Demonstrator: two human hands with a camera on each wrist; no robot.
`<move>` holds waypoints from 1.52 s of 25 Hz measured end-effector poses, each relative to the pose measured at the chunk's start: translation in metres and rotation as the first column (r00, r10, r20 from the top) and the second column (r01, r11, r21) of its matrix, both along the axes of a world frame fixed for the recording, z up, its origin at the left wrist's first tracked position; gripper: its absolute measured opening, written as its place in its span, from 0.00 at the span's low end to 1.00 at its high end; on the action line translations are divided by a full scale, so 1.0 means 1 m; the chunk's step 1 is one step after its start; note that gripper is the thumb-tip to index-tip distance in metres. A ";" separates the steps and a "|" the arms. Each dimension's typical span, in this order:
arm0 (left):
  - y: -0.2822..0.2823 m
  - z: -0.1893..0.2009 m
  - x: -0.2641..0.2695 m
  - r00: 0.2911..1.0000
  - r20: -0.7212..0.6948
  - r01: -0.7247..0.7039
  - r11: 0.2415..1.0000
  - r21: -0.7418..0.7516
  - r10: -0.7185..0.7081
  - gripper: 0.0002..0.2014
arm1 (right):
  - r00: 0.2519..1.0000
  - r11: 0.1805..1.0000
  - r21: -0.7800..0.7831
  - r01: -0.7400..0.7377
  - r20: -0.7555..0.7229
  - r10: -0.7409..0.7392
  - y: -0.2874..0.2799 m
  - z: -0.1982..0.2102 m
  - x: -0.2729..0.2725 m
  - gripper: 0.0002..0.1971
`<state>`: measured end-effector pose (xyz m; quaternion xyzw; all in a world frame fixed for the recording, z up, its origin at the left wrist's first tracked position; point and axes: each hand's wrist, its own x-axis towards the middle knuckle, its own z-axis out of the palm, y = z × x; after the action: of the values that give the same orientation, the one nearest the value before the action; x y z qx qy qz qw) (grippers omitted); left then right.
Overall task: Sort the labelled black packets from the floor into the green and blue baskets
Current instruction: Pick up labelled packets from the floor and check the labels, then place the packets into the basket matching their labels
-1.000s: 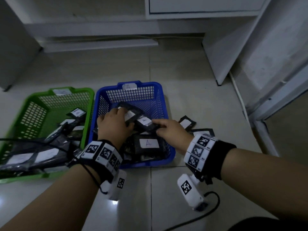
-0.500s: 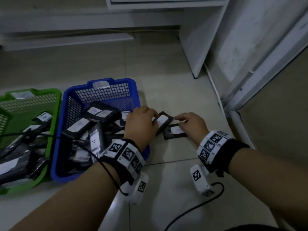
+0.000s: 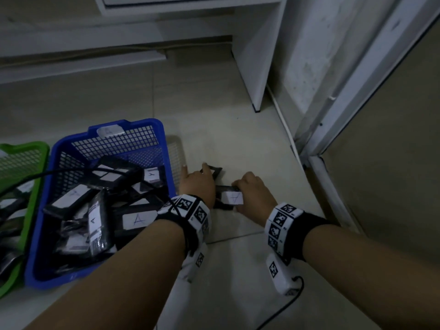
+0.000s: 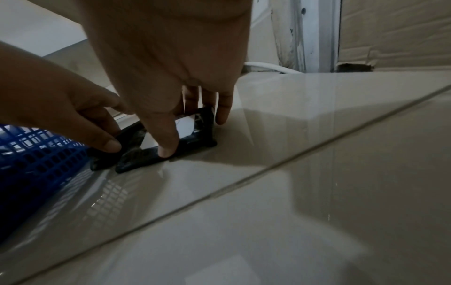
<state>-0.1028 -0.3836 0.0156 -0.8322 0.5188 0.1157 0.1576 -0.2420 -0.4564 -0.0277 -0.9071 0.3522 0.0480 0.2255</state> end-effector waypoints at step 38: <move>0.324 0.135 0.284 0.767 -0.576 -0.622 0.548 -0.559 0.283 0.19 | 0.917 0.875 0.476 -0.085 0.381 -0.118 0.182 0.166 0.274 0.10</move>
<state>0.1810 -0.0598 0.1507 -0.8848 0.3013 0.1149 -0.3363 0.0315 -0.2747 0.1379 -0.8091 0.2833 -0.0532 0.5122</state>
